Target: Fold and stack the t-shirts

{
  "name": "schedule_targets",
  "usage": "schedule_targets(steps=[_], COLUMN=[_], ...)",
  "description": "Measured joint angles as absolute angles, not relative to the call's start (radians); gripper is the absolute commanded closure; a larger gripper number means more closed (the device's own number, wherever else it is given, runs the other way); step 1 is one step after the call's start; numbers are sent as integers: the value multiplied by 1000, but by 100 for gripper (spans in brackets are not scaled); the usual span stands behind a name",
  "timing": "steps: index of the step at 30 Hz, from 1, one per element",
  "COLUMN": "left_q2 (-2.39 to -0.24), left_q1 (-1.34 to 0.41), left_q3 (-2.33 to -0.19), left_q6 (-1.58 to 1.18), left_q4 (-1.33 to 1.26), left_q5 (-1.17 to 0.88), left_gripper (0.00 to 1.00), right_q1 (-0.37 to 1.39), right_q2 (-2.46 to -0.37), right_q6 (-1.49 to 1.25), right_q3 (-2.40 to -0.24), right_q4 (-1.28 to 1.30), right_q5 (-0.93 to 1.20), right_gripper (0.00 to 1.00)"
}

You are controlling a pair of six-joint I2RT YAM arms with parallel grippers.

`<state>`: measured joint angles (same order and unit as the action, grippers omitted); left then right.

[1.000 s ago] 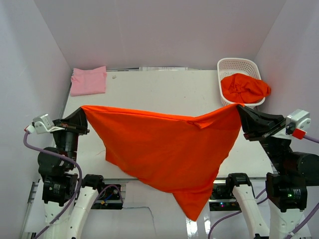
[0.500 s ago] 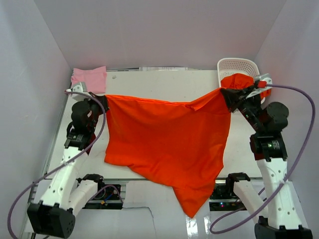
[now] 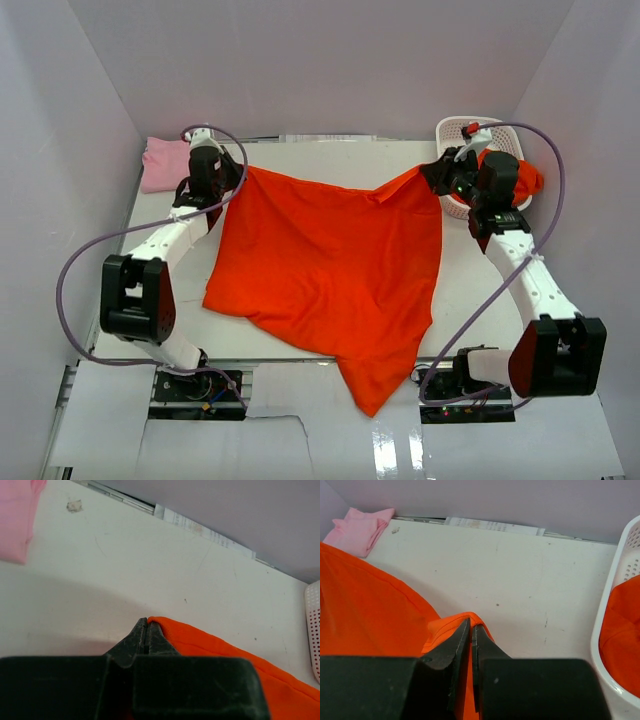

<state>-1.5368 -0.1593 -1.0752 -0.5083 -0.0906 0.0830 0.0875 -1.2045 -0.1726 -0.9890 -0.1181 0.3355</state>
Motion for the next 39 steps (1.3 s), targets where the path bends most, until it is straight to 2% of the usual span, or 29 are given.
schedule_targets(steps=[9,19,31,39], left_q2=[-1828,-2037,-2100,-2100], left_q1=[-161,-161,-161,-161], left_q3=[-1328,-1424,-1508,-1556], left_q6=[-456,-432,-398,-378], left_q4=[-122,-115,-114,-105], left_q5=[34,-15,-17,1], left_gripper=[100,100,100,100], right_q1=[87,86,84,84], right_q2=[-1517,-1755,-1785,-1653], right_q6=[-184,-196,-185,-159], right_q3=[-1117,-1298,-1321,-1243], right_q4=[-191,-179,-152,-137], right_q5=[326,315,311,297], right_gripper=[92,92,92,92])
